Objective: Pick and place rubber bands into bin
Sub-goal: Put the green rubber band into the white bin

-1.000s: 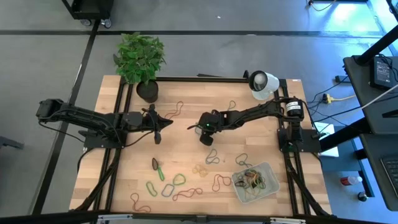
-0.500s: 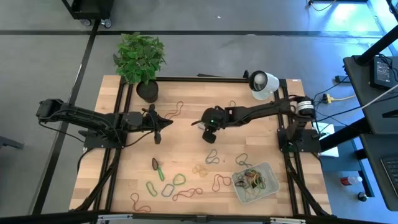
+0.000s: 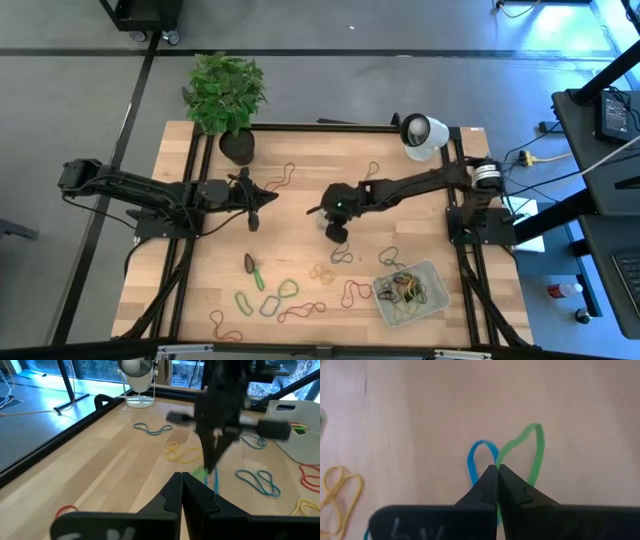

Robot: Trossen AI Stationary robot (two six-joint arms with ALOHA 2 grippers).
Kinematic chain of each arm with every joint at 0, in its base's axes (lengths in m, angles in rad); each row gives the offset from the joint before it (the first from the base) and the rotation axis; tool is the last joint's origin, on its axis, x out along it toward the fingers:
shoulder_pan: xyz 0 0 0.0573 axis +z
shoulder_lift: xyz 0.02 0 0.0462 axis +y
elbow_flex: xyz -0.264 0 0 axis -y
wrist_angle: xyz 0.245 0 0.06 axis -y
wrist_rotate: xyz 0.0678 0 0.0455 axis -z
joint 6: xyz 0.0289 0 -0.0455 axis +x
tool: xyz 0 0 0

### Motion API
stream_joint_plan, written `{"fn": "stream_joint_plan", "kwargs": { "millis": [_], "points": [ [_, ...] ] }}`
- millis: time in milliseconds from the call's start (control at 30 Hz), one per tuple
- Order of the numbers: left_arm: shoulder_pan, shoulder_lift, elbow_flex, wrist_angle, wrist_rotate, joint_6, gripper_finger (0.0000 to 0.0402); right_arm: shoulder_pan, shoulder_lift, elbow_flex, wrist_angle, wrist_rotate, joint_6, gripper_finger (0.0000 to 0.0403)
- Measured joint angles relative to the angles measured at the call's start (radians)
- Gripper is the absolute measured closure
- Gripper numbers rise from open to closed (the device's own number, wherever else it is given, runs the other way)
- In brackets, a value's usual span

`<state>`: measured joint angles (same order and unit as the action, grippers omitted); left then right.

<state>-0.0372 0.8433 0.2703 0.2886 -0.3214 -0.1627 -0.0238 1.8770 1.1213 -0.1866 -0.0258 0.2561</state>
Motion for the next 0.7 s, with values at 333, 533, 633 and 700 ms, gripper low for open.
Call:
{"fn": "stream_joint_plan", "kwargs": {
  "millis": [333, 533, 633, 700],
  "points": [
    [0.0, 0.0, -0.001, -0.001, 0.0, 0.0, 0.0397, -0.034, 0.145, 0.005, 0.098, 0.016, 0.027, 0.036],
    [0.0, 0.0, -0.001, -0.001, 0.0, 0.0, 0.04, -0.041, 0.151, 0.003, 0.149, 0.024, 0.003, 0.0306],
    [0.0, 0.0, -0.001, -0.001, 0.0, 0.0, 0.0397, -0.042, 0.153, 0.003, 0.168, 0.031, -0.005, 0.0296],
    [0.0, 0.0, -0.001, 0.0, 0.0, 0.0, 0.0396, -0.045, 0.154, 0.002, 0.18, 0.031, -0.007, 0.03]
  ]
}}
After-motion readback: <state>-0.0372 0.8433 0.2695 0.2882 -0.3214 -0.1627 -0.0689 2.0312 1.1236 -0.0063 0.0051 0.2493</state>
